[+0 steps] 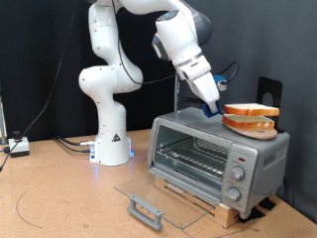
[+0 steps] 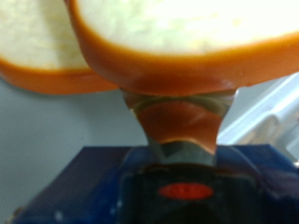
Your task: Make a piece of toast with the oven
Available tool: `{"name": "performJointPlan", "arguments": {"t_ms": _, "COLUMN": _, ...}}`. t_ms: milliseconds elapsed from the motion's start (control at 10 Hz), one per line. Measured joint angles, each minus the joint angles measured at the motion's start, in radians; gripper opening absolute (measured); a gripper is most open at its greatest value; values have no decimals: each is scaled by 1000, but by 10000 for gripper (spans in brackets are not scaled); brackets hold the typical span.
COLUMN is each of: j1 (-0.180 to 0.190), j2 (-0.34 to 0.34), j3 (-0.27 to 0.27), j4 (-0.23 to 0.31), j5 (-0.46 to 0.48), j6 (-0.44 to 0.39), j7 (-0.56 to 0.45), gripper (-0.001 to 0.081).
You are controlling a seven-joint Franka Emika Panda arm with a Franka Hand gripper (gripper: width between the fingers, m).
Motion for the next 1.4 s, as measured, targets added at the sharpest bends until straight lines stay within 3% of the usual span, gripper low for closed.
{"name": "performJointPlan", "arguments": {"t_ms": 400, "j1": -21, "j2": -41, "j3": -56, "j4": 11, "j5": -27, "j6": -106, "j7": -9, "gripper": 405}}
{"name": "performJointPlan", "arguments": {"t_ms": 600, "j1": -21, "j2": -40, "j3": -61, "j4": 4, "j5": -5, "j6": -83, "j7": -13, "gripper": 405}}
{"name": "performJointPlan", "arguments": {"t_ms": 800, "j1": -34, "j2": -42, "j3": -113, "j4": 2, "j5": 29, "j6": -70, "j7": -30, "gripper": 405}}
{"name": "performJointPlan", "arguments": {"t_ms": 1200, "j1": -106, "j2": -47, "j3": -218, "j4": 3, "j5": 4, "j6": -122, "j7": -56, "gripper": 405}}
{"name": "performJointPlan", "arguments": {"t_ms": 1400, "j1": -152, "j2": -47, "j3": -258, "j4": 3, "j5": -67, "j6": -139, "j7": -104, "gripper": 405}}
